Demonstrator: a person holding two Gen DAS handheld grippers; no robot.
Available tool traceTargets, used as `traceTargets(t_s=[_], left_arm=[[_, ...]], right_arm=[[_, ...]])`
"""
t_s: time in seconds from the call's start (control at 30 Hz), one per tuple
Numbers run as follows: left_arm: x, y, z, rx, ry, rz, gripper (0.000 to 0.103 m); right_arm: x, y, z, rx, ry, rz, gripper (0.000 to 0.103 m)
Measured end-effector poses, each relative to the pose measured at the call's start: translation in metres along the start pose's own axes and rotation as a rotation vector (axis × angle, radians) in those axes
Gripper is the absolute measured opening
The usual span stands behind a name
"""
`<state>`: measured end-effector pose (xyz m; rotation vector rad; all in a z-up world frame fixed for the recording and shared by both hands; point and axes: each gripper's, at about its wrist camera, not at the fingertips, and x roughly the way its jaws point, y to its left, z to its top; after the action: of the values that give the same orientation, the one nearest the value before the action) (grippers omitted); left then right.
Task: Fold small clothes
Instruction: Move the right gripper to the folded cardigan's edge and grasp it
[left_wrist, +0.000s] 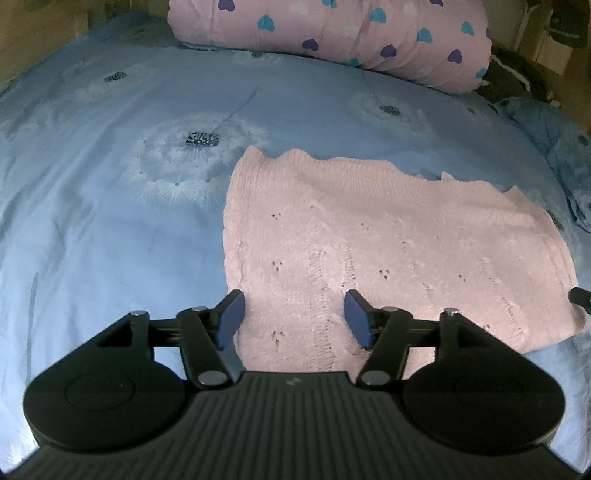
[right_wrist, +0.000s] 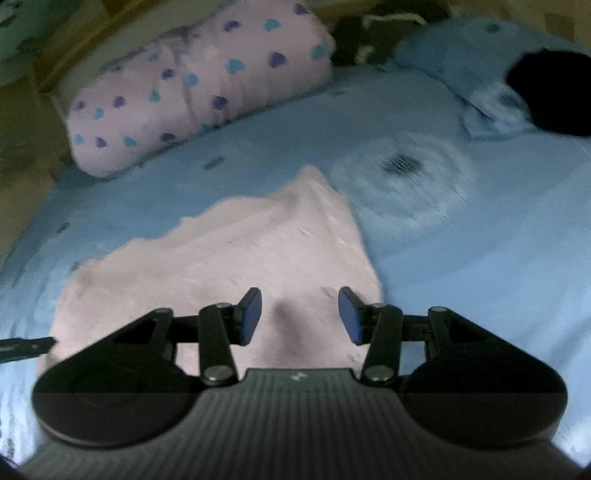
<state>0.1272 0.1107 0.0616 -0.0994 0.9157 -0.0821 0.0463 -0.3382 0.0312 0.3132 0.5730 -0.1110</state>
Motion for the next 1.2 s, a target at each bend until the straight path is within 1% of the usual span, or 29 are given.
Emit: traceTargets(t_s=[0.1,0.13,0.2,0.4,0.47,0.53,0.67,0.7,0.87,0.97,1.2], left_arm=[[0.001,0.006,0.0,-0.007,0.006,-0.004,0.069],[0.0,0.008,0.0,-0.009,0.005,-0.006,0.069],[-0.003,0.012,0.0,-0.015,0.003,-0.008,0.07],[-0.01,0.022,0.0,-0.046,0.013,0.004,0.07],[-0.01,0.025,-0.001,-0.053,0.02,0.011,0.07],[-0.011,0.029,-0.003,-0.062,0.022,0.019,0.071],[-0.014,0.039,-0.005,-0.088,0.021,0.019,0.071],[-0.014,0.042,-0.005,-0.095,0.023,0.02,0.071],[-0.009,0.052,-0.005,-0.124,0.049,0.02,0.071],[-0.006,0.054,-0.006,-0.133,0.062,0.013,0.071],[-0.003,0.049,-0.006,-0.117,0.067,0.025,0.071]], right_arm=[[0.013,-0.011,-0.005,0.026,0.012,-0.096,0.049],[0.014,-0.016,-0.007,0.064,0.01,-0.087,0.057],[0.008,-0.024,-0.01,0.138,-0.002,-0.06,0.058],[-0.023,-0.02,-0.023,0.251,-0.03,-0.036,0.059],[-0.03,-0.016,-0.03,0.291,-0.037,-0.009,0.064],[-0.031,-0.012,-0.034,0.328,-0.033,0.014,0.069],[-0.019,-0.002,-0.042,0.389,-0.001,0.036,0.069],[-0.015,0.0,-0.043,0.4,-0.003,0.035,0.07],[0.0,0.01,-0.045,0.425,-0.067,0.003,0.071],[0.01,0.011,-0.044,0.429,-0.1,0.01,0.074],[0.027,0.011,-0.041,0.419,-0.168,0.022,0.075]])
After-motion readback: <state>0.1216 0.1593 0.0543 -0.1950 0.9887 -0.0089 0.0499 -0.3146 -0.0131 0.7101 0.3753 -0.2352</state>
